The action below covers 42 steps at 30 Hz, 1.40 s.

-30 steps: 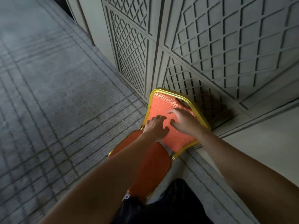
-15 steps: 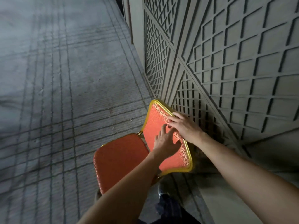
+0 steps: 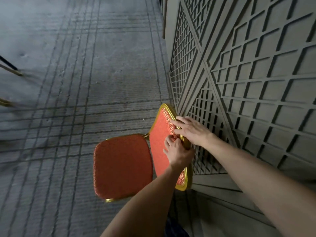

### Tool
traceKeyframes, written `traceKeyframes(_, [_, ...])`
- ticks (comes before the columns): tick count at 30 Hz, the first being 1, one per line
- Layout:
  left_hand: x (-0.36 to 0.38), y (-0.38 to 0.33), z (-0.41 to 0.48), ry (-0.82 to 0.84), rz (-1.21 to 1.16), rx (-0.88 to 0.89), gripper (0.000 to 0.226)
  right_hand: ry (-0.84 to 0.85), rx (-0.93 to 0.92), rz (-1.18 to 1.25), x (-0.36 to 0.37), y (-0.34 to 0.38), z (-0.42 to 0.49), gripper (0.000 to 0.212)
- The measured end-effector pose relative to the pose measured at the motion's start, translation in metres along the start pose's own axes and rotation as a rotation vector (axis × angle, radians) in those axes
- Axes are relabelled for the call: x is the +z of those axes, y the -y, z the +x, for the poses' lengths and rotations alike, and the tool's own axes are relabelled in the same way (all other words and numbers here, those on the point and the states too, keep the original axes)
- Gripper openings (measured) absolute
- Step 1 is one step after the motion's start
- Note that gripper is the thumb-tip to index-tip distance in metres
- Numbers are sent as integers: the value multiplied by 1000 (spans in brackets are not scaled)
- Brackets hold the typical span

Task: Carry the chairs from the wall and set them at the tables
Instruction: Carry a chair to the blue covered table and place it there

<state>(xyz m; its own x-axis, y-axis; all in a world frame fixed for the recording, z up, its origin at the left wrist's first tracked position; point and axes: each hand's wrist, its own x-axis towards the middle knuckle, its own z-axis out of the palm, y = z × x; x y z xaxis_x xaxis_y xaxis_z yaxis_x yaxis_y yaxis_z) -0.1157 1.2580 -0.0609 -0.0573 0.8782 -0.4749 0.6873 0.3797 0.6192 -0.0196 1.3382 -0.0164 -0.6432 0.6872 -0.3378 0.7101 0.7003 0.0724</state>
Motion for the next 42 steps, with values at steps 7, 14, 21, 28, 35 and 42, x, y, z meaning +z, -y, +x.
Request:
traceKeyframes(7, [-33, 21, -22, -170, -85, -56, 47, -178, -178, -79, -18, 26, 17, 42])
traceKeyframes(14, [-131, 74, -60, -336, -119, -90, 18, -481, -416, -39, -76, 93, 91, 37])
traceKeyframes(21, [-254, 159, -134, -571, -101, -220, 37, -596, -532, 22, -154, 242, 149, 24])
traceKeyframes(28, [-339, 278, -223, -725, -76, -389, 31, -590, -611, 40, -204, 408, 162, 29])
traceKeyframes(35, [-414, 414, -305, -806, -100, -478, 35, -652, -716, 84, -227, 570, 175, 34])
traceKeyframes(42, [-490, 512, -378, -991, -15, -434, 28, -654, -775, 41, -268, 700, 190, 21])
